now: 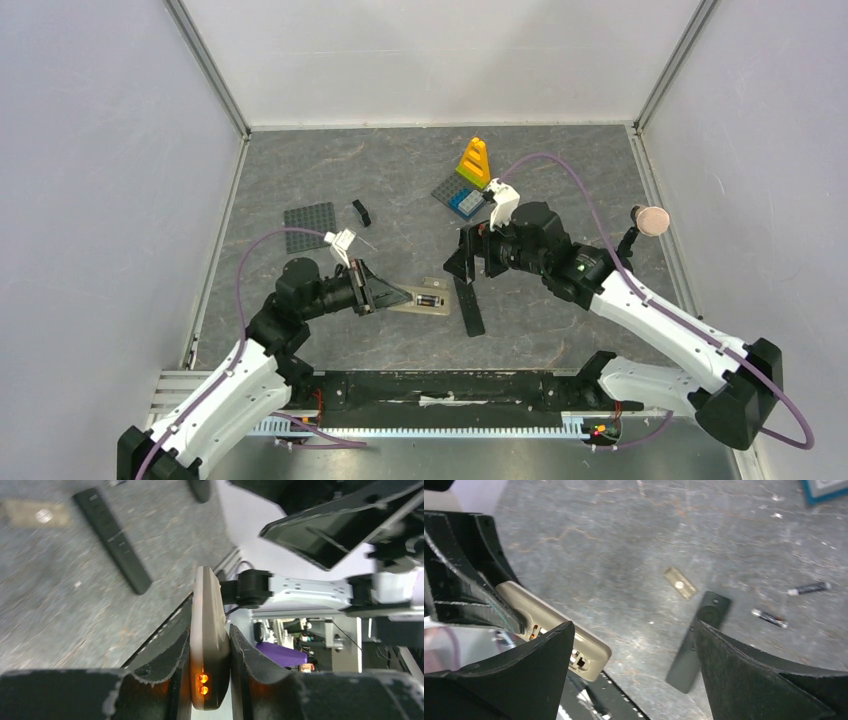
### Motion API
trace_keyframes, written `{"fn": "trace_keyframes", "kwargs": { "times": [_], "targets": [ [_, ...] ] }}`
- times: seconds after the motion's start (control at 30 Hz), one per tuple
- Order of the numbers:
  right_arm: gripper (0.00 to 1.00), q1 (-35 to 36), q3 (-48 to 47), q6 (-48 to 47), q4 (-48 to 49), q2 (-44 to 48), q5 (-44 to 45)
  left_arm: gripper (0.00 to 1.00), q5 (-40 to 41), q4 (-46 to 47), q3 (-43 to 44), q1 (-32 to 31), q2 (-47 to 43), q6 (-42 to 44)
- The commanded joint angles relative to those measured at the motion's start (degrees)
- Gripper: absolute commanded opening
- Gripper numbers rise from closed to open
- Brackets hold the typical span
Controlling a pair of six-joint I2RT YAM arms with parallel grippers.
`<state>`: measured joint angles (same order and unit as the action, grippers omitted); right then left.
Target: Load the batteries into the remote control
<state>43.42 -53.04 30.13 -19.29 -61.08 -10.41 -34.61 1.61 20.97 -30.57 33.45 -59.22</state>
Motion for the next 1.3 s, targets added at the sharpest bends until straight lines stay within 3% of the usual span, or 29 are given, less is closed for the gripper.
{"fn": "trace_keyframes", "kwargs": {
  "times": [0.0, 0.33, 0.7, 0.93, 1.27],
  "targets": [
    [0.9, -0.2, -2.6, -5.0, -2.7, -3.4, 9.1, 0.02, 2.6, -9.7, 1.5, 0.1, 4.0, 5.2],
    [0.63, 2.4, -1.3, 3.9, 3.5, -15.3, 14.2, 0.02, 3.6, -7.6, -1.4, 0.1, 13.3, 8.3],
    [0.6, 8.3, -9.5, 15.8, 5.0, -30.7, 23.9, 0.02, 5.6, 3.7, -5.5, 0.1, 21.3, 8.0],
    [0.57, 9.5, -14.2, 18.4, 3.5, -37.2, 26.6, 0.02, 6.1, 3.6, -6.4, 0.1, 20.6, 8.8],
    [0.45, 12.4, -18.8, 21.9, -0.2, -43.7, 28.7, 0.02, 6.2, 3.7, -7.0, 0.1, 20.5, 8.9]
  ]
}}
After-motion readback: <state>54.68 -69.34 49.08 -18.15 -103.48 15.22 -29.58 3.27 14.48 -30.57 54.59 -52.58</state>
